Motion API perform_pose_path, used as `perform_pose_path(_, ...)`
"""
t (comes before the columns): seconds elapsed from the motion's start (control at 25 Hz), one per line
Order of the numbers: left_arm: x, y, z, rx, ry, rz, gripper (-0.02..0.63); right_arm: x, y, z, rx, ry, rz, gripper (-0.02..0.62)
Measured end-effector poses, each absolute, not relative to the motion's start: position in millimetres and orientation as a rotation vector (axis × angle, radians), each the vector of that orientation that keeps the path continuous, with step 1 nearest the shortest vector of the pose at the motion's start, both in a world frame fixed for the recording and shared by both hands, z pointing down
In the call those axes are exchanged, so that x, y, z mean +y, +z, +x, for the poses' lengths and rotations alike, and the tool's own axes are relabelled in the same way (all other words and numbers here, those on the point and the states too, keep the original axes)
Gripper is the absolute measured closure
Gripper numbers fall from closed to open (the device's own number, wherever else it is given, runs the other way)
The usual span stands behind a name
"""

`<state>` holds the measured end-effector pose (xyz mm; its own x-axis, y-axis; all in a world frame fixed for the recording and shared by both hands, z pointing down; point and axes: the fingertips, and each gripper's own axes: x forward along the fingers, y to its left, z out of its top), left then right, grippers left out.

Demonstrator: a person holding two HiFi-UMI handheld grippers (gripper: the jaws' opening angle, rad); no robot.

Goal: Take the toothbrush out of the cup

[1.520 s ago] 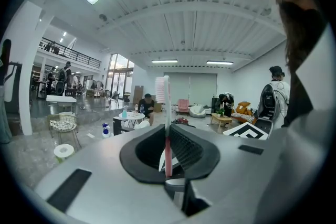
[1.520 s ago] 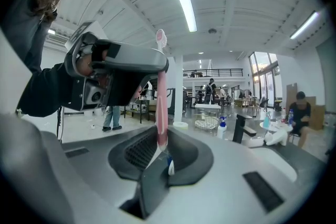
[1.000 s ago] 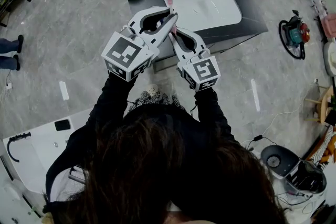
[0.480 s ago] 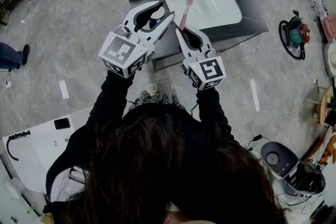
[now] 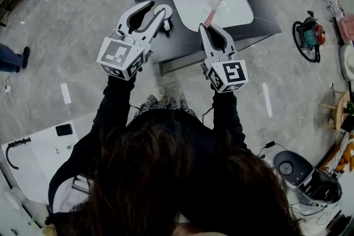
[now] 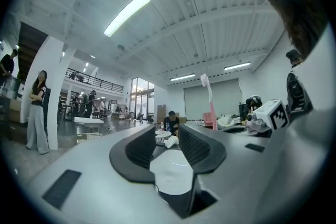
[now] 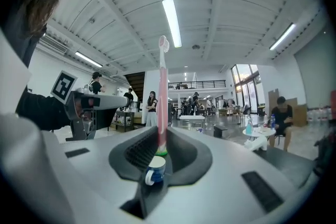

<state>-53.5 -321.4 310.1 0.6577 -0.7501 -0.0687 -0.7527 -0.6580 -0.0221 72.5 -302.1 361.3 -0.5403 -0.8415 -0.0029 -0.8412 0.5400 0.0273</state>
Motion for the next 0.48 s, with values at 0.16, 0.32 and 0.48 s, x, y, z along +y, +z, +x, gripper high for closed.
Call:
perform_pose_path(0.16, -325.6, 317.6, -61.2, 1.336, 0.029, -2.758, 0.500, -307.7, 360.0, 82.9, -2.731, -0.041, 1.534, 0.540)
perform_pose_path(0.32, -326.6, 328.1, -70.2, 1.409, -0.030, -2.701, 0.598, -308.6, 359.4, 87.1, -2.715, -0.044, 1.557, 0.541)
perform_pose_path(0.48, -327.5, 340.6, -78.1, 1.471, -0.029, -2.729, 0.598, -307.5, 359.5, 91.5, -2.704, -0.035, 1.579, 0.541)
